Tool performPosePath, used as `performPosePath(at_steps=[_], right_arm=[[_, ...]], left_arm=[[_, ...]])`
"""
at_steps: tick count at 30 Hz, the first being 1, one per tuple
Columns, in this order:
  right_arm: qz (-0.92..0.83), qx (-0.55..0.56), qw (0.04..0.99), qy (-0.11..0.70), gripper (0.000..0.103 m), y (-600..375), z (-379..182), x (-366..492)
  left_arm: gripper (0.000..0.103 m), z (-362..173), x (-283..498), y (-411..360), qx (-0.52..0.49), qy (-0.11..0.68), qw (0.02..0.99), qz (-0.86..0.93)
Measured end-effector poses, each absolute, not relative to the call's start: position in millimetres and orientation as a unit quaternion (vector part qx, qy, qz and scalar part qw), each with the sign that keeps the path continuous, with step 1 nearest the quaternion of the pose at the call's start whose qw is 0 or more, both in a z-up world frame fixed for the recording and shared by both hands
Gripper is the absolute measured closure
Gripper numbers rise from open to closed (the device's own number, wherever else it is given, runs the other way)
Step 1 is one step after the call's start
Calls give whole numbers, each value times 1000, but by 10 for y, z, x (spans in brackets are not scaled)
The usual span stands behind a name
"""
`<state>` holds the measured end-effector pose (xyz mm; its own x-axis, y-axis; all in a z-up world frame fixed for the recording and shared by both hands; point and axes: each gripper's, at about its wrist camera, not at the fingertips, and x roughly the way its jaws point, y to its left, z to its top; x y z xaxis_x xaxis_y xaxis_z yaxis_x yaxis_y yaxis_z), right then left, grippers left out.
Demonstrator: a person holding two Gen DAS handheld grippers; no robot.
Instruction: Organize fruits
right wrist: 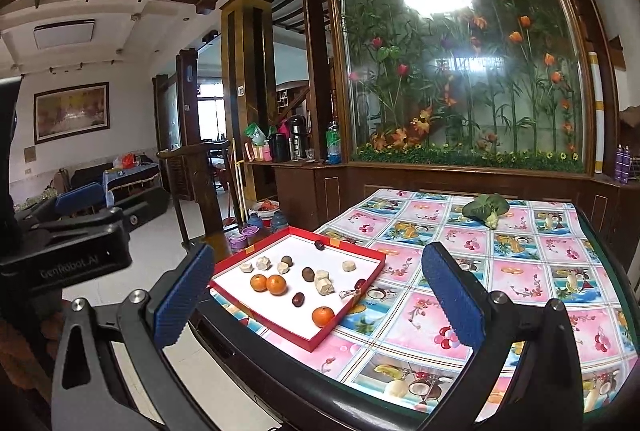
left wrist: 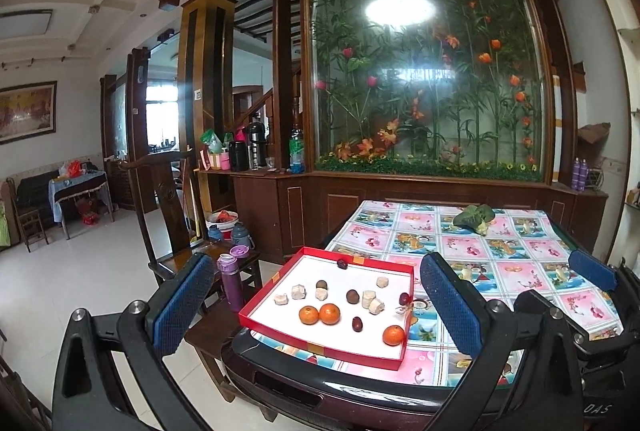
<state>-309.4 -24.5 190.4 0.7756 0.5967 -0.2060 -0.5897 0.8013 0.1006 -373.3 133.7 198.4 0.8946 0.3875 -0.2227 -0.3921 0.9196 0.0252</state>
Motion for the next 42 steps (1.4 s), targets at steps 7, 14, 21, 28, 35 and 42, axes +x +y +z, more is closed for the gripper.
performPosePath(at_steps=[7, 14, 21, 28, 35, 42], right_arm=[[317, 6, 941, 117, 0, -183, 1891, -3127], [317, 3, 941, 118, 0, -159, 1889, -3142], [321, -2, 939, 119, 0, -120, 1887, -3141], [324, -12, 938, 120, 0, -65, 1881, -3132], [325, -11, 937, 123, 0, -67, 1880, -3128], [329, -12, 936, 122, 0, -36, 1890, -3104]], left_arm=[[0, 1993, -3757, 1401, -19, 112, 972, 207], [0, 1989, -3750, 1444, -29, 113, 971, 207], [0, 1978, -3747, 1454, -24, 115, 972, 203], [0, 1961, -3755, 1460, -26, 118, 972, 200], [0, 1966, -3755, 1461, -26, 118, 972, 199], [0, 1964, -3752, 1466, -24, 117, 972, 202]])
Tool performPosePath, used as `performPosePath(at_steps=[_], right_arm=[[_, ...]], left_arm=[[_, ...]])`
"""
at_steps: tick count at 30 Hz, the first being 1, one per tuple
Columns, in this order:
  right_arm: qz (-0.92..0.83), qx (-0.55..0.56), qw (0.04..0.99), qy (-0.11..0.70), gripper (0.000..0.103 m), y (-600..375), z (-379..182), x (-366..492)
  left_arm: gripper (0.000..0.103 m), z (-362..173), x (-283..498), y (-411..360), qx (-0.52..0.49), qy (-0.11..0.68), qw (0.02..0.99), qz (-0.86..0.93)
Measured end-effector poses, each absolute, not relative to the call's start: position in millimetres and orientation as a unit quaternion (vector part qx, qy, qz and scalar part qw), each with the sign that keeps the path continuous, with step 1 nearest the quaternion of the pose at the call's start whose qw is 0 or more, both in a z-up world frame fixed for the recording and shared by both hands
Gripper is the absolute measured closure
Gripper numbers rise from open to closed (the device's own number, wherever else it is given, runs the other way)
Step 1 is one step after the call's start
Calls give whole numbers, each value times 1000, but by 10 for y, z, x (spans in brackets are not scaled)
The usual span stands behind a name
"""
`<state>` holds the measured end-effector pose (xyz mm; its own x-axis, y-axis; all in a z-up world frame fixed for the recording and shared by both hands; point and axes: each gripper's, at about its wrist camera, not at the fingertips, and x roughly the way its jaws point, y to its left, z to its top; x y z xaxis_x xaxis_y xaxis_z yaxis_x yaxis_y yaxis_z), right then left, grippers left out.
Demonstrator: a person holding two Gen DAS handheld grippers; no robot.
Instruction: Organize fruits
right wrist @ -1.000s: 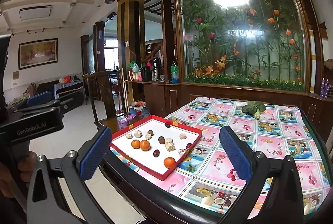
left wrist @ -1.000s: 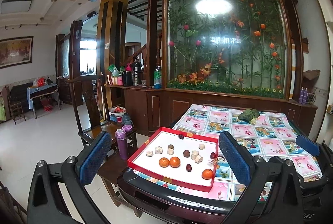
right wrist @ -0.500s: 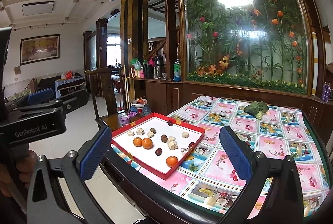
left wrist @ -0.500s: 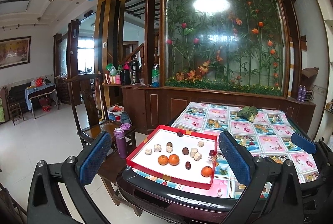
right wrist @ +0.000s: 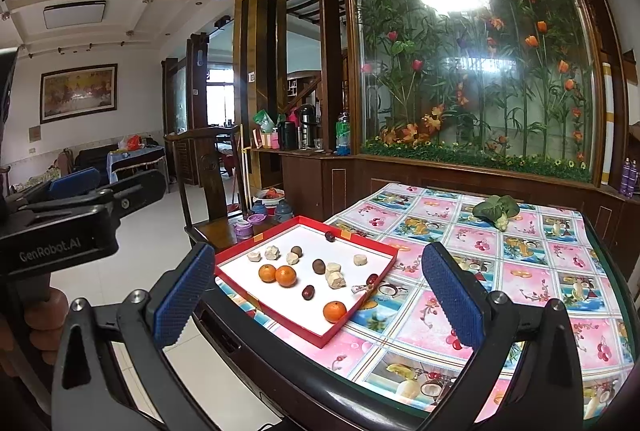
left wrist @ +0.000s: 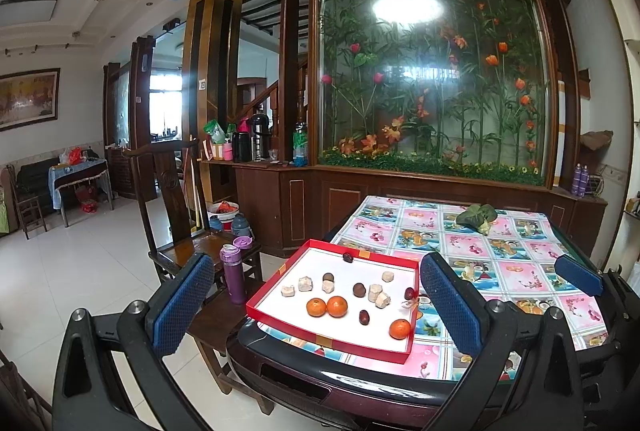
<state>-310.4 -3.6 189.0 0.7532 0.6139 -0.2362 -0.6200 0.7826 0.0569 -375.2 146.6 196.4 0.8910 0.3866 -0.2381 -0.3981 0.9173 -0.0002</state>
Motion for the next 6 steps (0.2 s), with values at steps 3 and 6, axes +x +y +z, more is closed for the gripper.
performPosePath(at_steps=[3, 6], right_arm=[[336, -15, 935, 117, 0, 11, 1901, -3078], [338, -16, 934, 118, 0, 77, 1887, -2985]], left_arm=[[0, 1953, -3754, 1474, -26, 112, 975, 193], [0, 1943, -3736, 1394, -10, 101, 978, 185]])
